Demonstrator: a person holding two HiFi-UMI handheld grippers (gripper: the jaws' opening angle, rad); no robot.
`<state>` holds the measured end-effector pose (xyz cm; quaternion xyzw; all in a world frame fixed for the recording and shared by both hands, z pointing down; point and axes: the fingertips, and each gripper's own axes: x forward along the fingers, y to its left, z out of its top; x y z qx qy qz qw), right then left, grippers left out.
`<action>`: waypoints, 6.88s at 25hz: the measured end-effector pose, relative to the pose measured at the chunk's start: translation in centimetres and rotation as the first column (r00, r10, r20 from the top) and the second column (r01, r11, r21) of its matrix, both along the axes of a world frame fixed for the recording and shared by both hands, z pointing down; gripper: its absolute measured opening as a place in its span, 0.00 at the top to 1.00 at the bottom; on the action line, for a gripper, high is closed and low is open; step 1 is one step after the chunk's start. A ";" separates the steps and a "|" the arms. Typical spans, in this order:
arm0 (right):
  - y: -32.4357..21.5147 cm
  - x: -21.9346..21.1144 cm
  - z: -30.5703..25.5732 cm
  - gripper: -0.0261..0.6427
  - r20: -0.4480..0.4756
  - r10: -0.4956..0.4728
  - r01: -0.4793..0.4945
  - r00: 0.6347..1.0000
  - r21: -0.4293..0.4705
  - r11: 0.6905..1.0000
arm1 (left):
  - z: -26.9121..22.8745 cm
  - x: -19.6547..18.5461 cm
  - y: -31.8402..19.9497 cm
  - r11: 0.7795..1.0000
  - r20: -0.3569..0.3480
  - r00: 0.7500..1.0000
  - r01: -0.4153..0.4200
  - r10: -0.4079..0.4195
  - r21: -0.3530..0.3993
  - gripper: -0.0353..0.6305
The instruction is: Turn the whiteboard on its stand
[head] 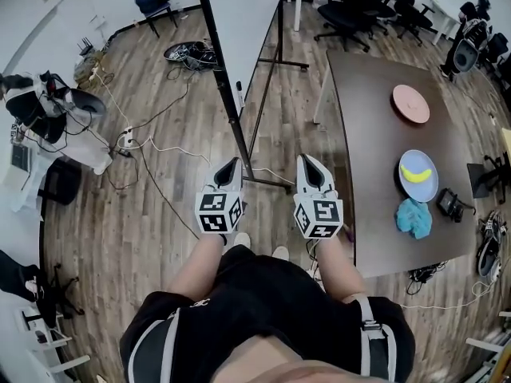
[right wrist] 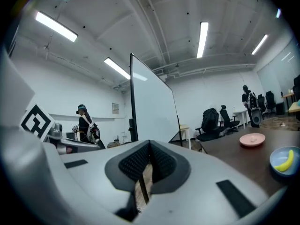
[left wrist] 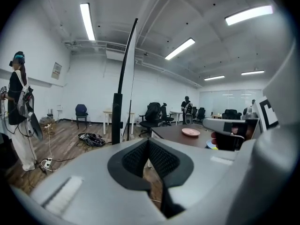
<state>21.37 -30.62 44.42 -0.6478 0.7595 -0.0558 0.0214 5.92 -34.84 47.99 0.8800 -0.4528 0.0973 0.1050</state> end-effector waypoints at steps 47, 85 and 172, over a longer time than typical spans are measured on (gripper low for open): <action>-9.3 8.4 1.8 0.95 -0.049 0.242 -0.246 0.969 -0.108 0.963 | 0.8 -0.2 -25.2 0.995 0.069 0.995 0.061 -0.066 0.080 0.67; -3.6 4.3 3.7 0.95 0.029 0.116 -0.111 0.993 -0.133 0.985 | 1.3 1.3 -17.7 0.998 -0.020 0.998 -0.061 0.061 0.017 0.67; 16.2 -1.9 4.2 0.95 -0.011 0.026 -0.027 1.000 -0.106 0.994 | 1.3 -3.7 3.3 0.991 -0.009 0.991 -0.134 0.134 0.017 0.69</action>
